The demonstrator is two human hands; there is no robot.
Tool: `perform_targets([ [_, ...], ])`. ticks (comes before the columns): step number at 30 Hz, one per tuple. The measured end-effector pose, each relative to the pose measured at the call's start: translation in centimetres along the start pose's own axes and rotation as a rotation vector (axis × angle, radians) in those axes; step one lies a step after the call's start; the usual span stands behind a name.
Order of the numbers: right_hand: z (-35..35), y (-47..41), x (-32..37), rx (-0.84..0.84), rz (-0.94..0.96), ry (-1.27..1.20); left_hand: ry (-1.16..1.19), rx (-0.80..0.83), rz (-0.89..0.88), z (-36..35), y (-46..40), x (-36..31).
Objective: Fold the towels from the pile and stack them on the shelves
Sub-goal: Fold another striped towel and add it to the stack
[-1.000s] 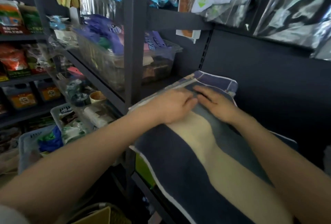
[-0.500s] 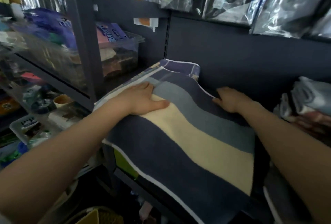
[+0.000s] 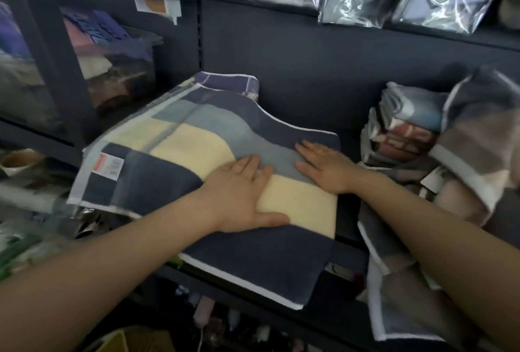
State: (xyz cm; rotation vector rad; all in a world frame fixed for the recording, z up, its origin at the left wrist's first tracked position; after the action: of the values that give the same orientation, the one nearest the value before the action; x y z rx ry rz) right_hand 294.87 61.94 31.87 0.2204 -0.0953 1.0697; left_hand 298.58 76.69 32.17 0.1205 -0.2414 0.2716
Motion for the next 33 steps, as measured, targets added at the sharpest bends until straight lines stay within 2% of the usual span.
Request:
perform_targets([
  [3,1.5,-0.1,-3.4,-0.077,-0.192,-0.03,0.043,0.049,0.011,0.0,0.4,-0.4],
  [5,2.9,0.3,-4.0,-0.184,-0.256,-0.148,0.126,0.053,0.028,0.5,0.3,-0.3],
  [7,4.1,0.7,-4.4,-0.305,-0.291,-0.386,0.234,0.005,0.049,1.5,-0.1,0.1],
  [10,4.4,1.0,-5.9,-0.41,-0.398,-0.938,0.341,-0.162,-0.006,3.9,-0.2,-0.7],
  [12,3.8,0.9,-6.1,-0.365,-0.485,-1.228,0.367,-0.211,-0.059,5.0,-0.5,-1.7],
  [15,2.9,0.5,-5.2,-0.232,-0.547,-1.328,0.405,-0.219,-0.049,5.9,-1.8,-2.2],
  [18,3.6,-0.4,-3.8,-0.203,-0.459,-1.414,0.583,-0.211,0.01,6.3,-3.6,-1.8],
  [23,7.7,-1.1,-0.2,-0.196,-0.152,-1.335,0.951,-0.282,0.103,8.0,-6.4,-1.0],
  [26,8.4,-1.4,1.8,-0.088,-0.021,-1.237,1.117,-0.365,0.104,8.8,-7.1,-0.4],
  [28,8.2,-1.7,2.6,-0.003,0.038,-1.184,1.196,-0.377,0.183,7.8,-7.2,0.8],
  [30,8.8,-2.2,3.1,-0.01,0.182,-0.969,1.232,-0.335,0.296,5.9,-7.4,1.9],
  [33,10.5,-2.6,5.3,-0.127,0.509,-0.353,1.265,-0.248,0.362,4.5,-7.3,2.6],
])
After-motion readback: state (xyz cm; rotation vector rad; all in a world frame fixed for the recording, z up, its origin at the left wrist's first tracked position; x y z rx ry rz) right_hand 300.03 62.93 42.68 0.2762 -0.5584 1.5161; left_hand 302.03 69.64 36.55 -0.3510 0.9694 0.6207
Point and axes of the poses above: each hand's wrist, its own y-axis away from the middle knuckle, its own z-axis out of the back of the hand, x = y × z, the point moved 10 cm from there along -y, towards the middle knuckle, and after that the axes turned 10 degrees about -y, right-handed, at the moved point
